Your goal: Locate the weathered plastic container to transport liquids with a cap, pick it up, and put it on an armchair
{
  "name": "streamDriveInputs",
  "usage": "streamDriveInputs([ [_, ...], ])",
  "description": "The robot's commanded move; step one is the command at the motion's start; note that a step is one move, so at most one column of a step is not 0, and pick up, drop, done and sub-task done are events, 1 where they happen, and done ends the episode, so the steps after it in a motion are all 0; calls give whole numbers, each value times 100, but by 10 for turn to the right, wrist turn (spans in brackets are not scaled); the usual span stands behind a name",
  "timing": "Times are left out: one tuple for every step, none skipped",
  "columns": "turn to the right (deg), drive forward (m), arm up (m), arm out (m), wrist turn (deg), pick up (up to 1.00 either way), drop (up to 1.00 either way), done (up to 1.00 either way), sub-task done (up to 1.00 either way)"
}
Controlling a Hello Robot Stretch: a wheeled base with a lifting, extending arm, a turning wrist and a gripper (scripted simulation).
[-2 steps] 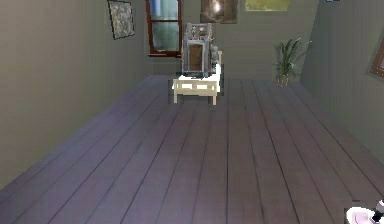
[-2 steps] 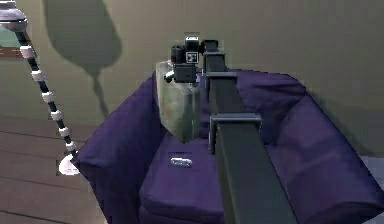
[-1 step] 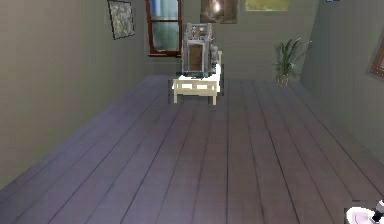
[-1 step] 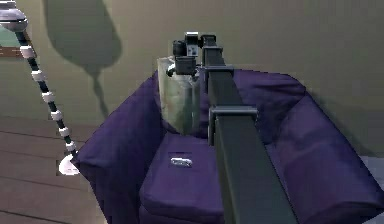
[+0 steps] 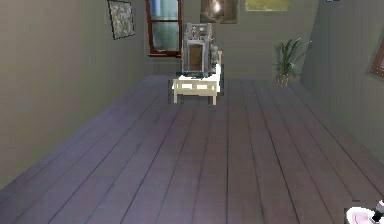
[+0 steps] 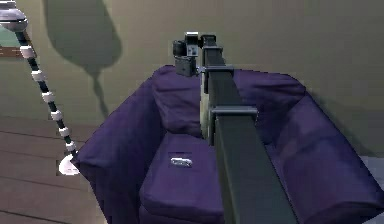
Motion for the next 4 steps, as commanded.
streamDriveInputs([
  [0, 0, -34, 0, 0, 0, 0, 0, 0],
  [0, 0, -50, 0, 0, 0, 0, 0, 0],
  [0, 0, 0, 0, 0, 0, 100, 0, 0],
  [0, 0, 0, -10, 0, 0, 0, 0, 0],
])
